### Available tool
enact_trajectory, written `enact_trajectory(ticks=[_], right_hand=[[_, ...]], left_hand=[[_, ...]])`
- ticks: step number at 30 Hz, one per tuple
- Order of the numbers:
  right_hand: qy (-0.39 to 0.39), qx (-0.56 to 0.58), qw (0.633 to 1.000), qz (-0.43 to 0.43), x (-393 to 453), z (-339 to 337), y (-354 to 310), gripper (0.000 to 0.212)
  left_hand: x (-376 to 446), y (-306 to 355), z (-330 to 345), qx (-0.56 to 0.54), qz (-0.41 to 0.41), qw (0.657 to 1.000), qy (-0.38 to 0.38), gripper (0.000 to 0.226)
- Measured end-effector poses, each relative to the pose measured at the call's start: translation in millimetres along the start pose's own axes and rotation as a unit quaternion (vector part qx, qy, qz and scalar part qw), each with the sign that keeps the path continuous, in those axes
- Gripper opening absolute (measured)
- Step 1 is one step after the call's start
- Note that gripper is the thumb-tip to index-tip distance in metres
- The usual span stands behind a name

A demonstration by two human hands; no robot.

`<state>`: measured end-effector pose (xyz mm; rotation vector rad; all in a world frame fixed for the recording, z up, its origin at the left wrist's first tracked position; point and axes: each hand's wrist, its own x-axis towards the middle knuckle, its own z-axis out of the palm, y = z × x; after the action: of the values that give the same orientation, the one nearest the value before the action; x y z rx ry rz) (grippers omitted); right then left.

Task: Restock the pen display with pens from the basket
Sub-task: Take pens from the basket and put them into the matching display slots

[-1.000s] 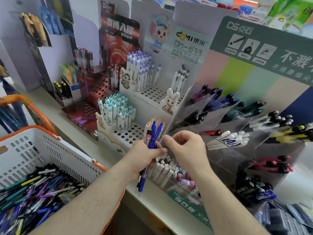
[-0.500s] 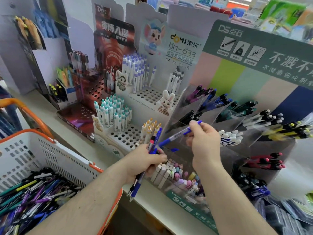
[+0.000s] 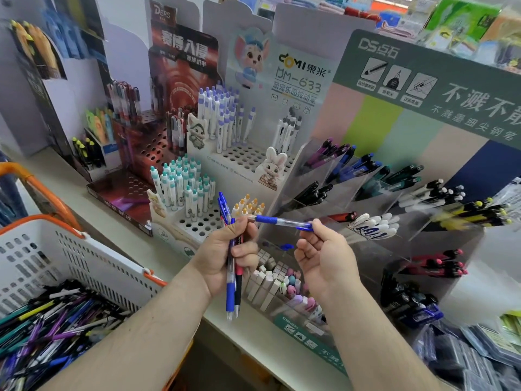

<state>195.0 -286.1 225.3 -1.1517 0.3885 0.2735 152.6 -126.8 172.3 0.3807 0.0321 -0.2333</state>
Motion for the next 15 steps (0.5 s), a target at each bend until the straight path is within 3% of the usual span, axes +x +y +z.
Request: enact_trajectory(ticks=[3, 6, 8, 10, 15], right_hand=[[0.051, -0.035, 0.993, -0.098, 2.9, -5.5, -3.4, 0.013], [0.128, -0.159, 0.943, -0.263, 8.4, -13.9, -1.0, 0.017], [0.144, -0.244, 0.907, -0.312, 15.2, -15.7, 7.7, 0.019], [0.132, -0.311, 0.889, -0.308, 24.2, -14.6, 17.4, 0.016], [0.077, -0.434, 0.868, -0.228, 42.2, -2.9, 29.5, 0.008]], left_hand=[[1.9, 2.4, 0.9, -0.003, 0.02, 1.0, 0.019, 0.044], [0.2, 5.0, -3.1, 0.0, 0.029, 0.998, 0.055, 0.036], [-0.8, 5.3, -4.5, 0.006, 0.03, 0.996, 0.087, 0.022], [-2.2, 4.8, -2.7, 0.017, 0.035, 0.993, 0.11, 0.011], [-5.5, 2.1, 1.5, 0.079, 0.055, 0.987, 0.13, 0.009]])
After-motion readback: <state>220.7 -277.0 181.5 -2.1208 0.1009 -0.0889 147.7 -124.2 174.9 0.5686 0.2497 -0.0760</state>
